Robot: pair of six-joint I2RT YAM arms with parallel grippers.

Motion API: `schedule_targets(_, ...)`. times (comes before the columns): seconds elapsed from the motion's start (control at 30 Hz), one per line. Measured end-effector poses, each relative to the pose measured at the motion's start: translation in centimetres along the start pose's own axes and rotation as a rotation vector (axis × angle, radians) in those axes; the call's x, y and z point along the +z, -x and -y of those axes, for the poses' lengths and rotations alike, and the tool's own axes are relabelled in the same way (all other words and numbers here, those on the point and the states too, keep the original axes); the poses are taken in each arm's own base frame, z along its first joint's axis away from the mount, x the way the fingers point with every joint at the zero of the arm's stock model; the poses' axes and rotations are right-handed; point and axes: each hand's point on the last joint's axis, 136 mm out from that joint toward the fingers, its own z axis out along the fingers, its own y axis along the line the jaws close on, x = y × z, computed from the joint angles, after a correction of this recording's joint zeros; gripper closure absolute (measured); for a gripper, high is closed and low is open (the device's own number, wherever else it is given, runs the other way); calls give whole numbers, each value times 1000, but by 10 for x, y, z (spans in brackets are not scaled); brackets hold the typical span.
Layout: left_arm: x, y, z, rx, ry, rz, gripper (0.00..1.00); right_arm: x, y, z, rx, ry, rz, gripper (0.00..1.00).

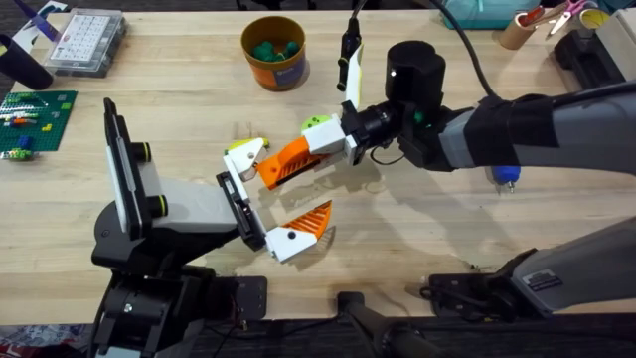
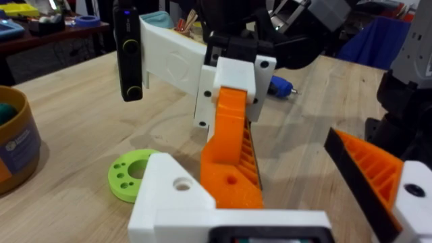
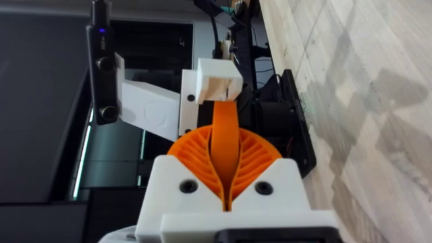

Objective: Pick up the gripper from the table and insert it into the empty holder that is missing its gripper. Then pick up a screw, insert it into the mounting hole, and use the screwdriver to tighten it. Finally, clean up the table by picking up the vegetable and placing it into the bucket.

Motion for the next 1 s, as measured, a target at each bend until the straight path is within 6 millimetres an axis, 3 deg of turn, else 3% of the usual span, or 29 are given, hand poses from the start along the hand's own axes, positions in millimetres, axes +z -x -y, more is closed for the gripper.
schedule_targets(0.7,0,0,-1,-6,9,-2,15,0,0,2,22,-5,5,981)
schedule_targets(1.0,0,1,-3,0,20,0,14,0,8,-10,-19,16,34,981)
